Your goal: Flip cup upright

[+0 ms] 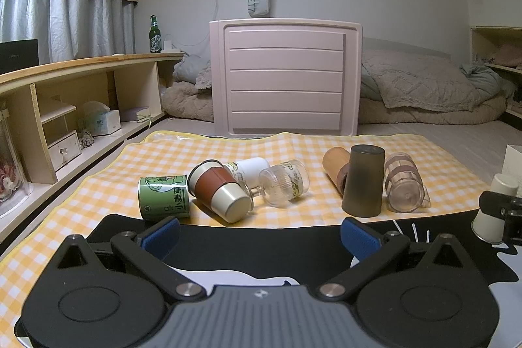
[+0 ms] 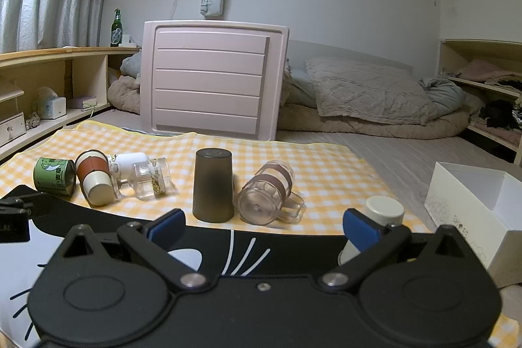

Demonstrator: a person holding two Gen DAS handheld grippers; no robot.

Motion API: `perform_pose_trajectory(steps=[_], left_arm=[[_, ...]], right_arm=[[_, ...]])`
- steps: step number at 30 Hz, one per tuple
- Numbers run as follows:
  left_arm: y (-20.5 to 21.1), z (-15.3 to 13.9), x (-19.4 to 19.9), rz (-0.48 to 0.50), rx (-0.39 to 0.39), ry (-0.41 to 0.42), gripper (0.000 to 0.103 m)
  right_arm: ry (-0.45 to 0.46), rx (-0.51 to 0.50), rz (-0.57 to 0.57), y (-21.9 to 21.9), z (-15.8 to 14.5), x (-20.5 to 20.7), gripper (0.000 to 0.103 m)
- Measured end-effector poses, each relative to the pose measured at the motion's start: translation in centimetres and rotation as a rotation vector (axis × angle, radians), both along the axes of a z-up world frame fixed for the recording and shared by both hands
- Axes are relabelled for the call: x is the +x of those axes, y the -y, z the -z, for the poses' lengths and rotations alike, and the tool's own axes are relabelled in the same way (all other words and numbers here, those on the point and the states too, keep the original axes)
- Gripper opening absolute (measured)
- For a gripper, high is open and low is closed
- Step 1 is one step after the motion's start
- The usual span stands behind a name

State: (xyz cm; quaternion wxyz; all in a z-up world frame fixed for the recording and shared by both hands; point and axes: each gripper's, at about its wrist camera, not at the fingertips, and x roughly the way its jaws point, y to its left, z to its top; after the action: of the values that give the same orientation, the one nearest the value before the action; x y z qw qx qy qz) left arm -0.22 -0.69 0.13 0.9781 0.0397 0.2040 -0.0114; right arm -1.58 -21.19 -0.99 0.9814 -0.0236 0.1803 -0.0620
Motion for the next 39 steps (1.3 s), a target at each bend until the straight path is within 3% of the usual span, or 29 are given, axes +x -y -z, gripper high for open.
perform_pose_trajectory(steps=[39], left_arm=[[0.16, 0.03, -0.08, 0.001, 0.005, 0.001, 0.103]], right_arm=[[-0.004, -0.003, 0.007, 0.72, 0.14, 0.3, 0.103]])
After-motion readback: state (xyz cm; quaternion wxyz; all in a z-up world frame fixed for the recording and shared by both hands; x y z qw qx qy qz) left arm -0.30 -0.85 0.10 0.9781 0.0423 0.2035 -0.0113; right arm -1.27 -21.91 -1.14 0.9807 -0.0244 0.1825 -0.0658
